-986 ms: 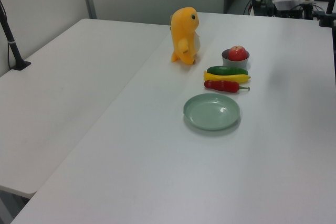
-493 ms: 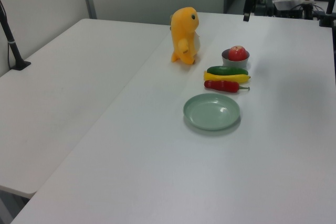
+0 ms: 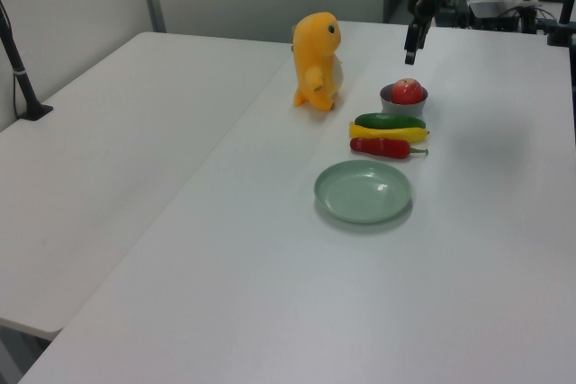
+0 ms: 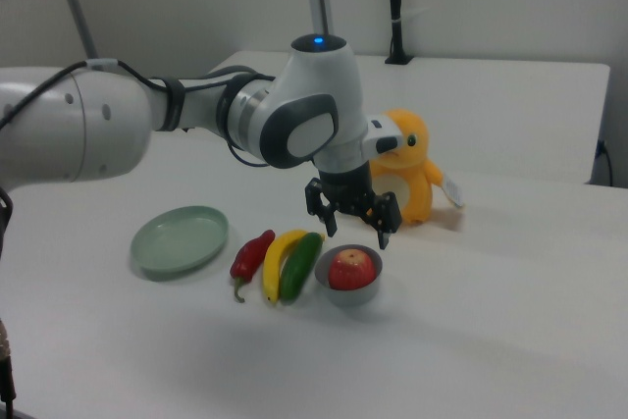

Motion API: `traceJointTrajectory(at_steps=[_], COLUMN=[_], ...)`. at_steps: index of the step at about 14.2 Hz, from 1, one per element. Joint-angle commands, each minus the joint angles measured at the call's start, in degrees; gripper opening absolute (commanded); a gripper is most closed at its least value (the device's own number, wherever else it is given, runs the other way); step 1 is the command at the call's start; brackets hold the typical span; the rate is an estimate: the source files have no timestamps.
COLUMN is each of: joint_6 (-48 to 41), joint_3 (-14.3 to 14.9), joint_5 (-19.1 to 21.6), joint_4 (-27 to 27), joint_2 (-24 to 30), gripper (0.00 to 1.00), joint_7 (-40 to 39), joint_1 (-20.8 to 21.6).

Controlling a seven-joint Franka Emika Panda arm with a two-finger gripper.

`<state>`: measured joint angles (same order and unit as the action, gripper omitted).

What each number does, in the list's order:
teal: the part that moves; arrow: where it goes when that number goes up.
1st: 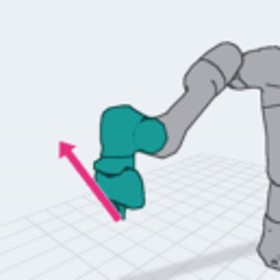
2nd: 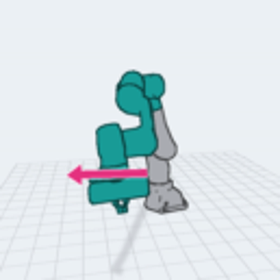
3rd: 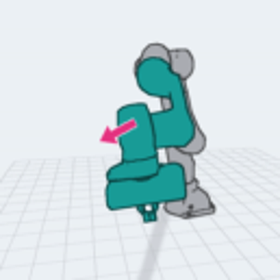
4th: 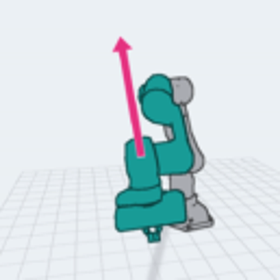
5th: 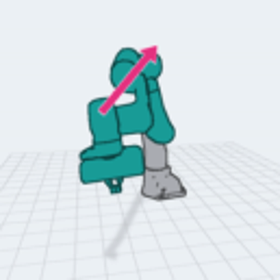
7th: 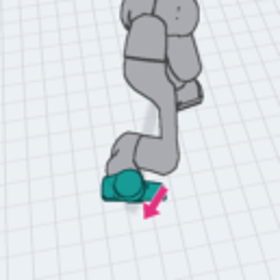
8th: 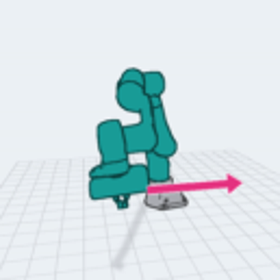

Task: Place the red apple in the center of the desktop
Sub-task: 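Move the gripper over the red apple in the grey bowl and lower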

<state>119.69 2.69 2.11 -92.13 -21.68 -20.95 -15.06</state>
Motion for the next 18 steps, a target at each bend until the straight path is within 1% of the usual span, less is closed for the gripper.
traceJointTrajectory(at_steps=[1, 7, 12, 13, 15, 16, 18], joint_6=[1.2, 3.9, 4.8, 5.9, 5.7, 5.6, 5.6], joint_3=[-0.5, -0.8, -0.8, -0.8, -0.8, -1.2, -2.0], joint_5=[1.1, 0.4, 0.2, 0.2, 0.2, 0.2, 0.2], joint_4=[-0.2, -1.1, -1.4, -1.4, -1.4, -1.4, -1.3], joint_2=[-2.0, -4.5, -5.5, -5.6, -5.5, -5.4, -5.4], gripper=[1.00, 1.00, 1.00, 0.95, 0.78, 0.73, 0.61], joint_7=[0.1, 1.3, 2.2, 3.3, 3.7, 3.7, 3.8], joint_1=[0.4, 1.0, 1.3, 1.3, 1.3, 1.3, 1.3])
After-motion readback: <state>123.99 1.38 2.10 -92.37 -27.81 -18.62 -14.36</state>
